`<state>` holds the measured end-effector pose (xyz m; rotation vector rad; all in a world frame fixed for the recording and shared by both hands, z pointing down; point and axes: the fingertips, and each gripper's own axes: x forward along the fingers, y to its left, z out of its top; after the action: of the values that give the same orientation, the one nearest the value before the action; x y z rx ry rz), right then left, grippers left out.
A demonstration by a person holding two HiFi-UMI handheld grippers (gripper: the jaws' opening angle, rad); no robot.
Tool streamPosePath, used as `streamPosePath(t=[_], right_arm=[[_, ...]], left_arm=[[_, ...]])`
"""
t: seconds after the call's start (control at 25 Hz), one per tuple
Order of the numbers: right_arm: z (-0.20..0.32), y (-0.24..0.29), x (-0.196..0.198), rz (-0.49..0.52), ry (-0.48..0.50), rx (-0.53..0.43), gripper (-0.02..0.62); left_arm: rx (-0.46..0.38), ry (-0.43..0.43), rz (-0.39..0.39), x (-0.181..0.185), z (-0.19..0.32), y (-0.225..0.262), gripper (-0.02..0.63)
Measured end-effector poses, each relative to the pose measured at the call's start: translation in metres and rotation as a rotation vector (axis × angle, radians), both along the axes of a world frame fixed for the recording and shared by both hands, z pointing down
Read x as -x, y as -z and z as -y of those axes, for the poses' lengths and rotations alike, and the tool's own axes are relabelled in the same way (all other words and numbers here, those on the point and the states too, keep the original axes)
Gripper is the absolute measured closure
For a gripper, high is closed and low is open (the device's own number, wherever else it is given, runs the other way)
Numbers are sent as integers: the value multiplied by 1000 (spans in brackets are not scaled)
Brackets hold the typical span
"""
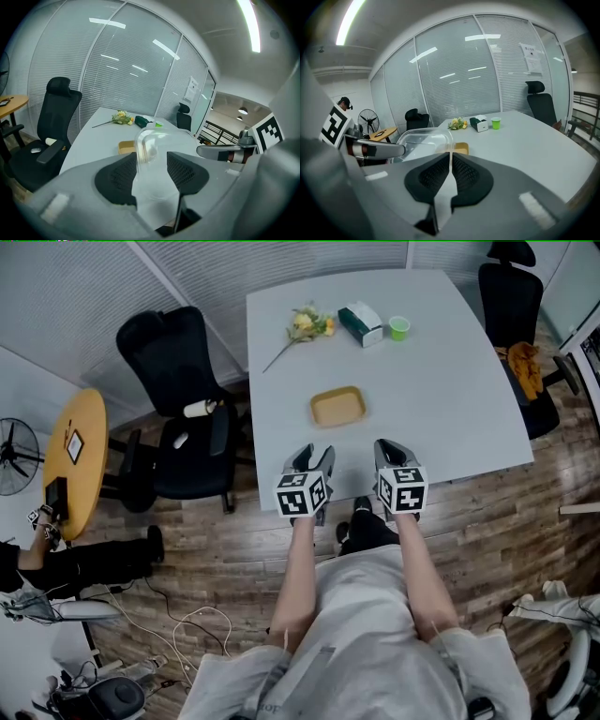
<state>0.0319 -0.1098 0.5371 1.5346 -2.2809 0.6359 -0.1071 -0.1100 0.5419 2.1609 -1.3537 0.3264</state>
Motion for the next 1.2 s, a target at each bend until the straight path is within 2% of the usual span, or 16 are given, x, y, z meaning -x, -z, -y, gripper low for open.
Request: streamPosePath(t=[1.2], right_arm=[[15,6,6,1,-10,-14,577]], left_arm=[[-5,-8,-16,7,12,3,411]])
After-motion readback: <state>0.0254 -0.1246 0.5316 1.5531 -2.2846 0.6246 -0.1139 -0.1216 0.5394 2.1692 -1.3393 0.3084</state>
